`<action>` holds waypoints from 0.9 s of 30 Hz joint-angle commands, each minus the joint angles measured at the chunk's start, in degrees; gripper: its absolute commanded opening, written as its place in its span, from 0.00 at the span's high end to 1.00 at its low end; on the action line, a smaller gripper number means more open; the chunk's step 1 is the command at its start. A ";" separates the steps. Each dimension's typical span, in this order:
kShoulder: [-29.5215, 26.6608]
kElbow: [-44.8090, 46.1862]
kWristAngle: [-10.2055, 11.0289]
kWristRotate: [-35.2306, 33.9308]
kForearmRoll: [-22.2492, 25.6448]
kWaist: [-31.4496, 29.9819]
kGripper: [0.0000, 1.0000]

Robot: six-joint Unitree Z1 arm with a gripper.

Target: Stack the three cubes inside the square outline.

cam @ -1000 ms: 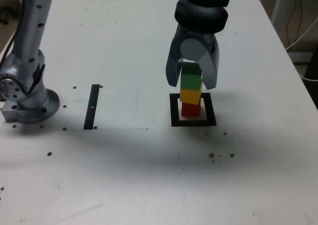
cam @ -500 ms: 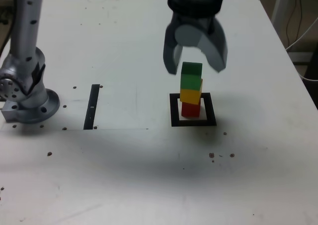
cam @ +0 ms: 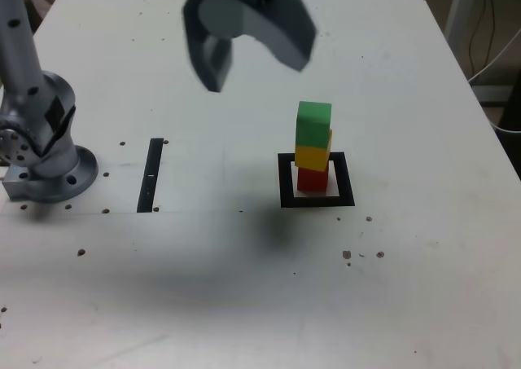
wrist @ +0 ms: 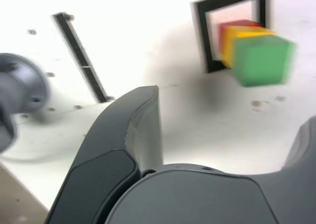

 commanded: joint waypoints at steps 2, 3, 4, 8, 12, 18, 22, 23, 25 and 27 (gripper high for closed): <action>-3.79 5.66 0.60 -0.34 -0.72 0.87 0.00; -4.43 7.76 0.52 -0.35 -1.41 1.15 0.00; -4.96 9.92 0.29 -0.34 -2.30 1.40 0.00; -6.77 18.71 -0.94 -0.33 -7.42 1.69 0.00; -7.57 26.78 -1.61 -0.43 -12.52 1.49 0.00; -7.68 32.91 -2.74 -1.45 -16.43 1.17 0.00; -7.74 35.87 -2.73 -2.79 -16.42 0.58 0.00; -7.73 36.67 -2.73 -3.17 -16.51 0.45 0.00; -7.72 37.89 -2.70 -3.79 -17.07 0.12 0.00; -7.78 38.42 -2.57 -4.08 -18.07 -0.33 0.00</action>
